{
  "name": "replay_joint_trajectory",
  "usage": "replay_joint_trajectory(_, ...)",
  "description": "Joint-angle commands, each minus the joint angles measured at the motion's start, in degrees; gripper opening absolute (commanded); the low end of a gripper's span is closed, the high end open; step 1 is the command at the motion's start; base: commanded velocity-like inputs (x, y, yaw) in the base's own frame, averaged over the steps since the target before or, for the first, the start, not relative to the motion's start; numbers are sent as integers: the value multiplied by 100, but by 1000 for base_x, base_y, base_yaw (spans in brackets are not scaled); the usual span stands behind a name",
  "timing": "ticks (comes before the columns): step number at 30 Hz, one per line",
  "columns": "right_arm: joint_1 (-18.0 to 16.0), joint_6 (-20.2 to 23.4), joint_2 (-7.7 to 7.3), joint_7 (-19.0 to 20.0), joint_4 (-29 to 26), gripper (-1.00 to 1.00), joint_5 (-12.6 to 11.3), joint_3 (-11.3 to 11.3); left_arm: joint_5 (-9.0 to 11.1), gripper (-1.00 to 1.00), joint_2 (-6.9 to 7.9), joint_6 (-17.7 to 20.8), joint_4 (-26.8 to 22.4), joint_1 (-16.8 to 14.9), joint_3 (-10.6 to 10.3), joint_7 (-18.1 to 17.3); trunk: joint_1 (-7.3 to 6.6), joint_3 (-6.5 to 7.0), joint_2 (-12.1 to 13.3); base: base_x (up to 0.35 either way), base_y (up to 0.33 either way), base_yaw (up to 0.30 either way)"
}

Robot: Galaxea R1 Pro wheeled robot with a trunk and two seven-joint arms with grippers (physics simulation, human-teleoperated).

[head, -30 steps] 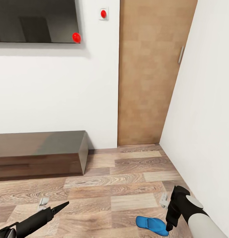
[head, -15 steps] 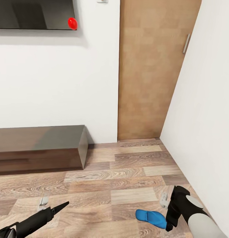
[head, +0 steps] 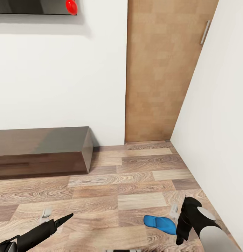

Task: In the bedroom, move the book from the bed onto either nightstand, and place the two sandals side by side next to the bed.

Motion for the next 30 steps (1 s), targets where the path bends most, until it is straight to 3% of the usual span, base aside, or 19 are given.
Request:
replay_joint_trajectory(1,-3,32,4,31,-7,100,21,-21,22,100,-1,54,0,-2,2,-12,1,-28,-4,0,0,0)
replay_joint_trajectory(8,-1,32,4,27,-2,100,24,-17,22,100,-14,54,11,-2,-2,0,19,-183,-13,0,0,0)
replay_joint_trajectory(11,4,32,8,-169,-8,100,28,-4,22,100,-28,52,21,-2,-11,4,27,-249,-17,0,0,0)
replay_joint_trajectory(14,5,35,70,-797,-11,100,46,3,22,100,-32,53,20,-2,-14,1,35,-316,-21,0,0,0)
replay_joint_trajectory(18,3,80,377,-2285,-15,100,56,8,22,100,-34,52,24,-2,-15,4,45,-404,-26,0,0,0)
replay_joint_trajectory(20,2,97,431,-2581,-13,100,56,11,22,100,-34,51,25,-2,-15,5,50,-449,-29,0,0,0)
replay_joint_trajectory(22,3,109,468,-2781,-11,100,62,13,22,100,-32,51,25,-2,-15,2,55,-493,-32,0,0,0)
replay_joint_trajectory(30,2,111,493,-2926,1,100,70,14,22,100,-32,52,22,-2,-16,-2,76,-670,-43,0,0,0)
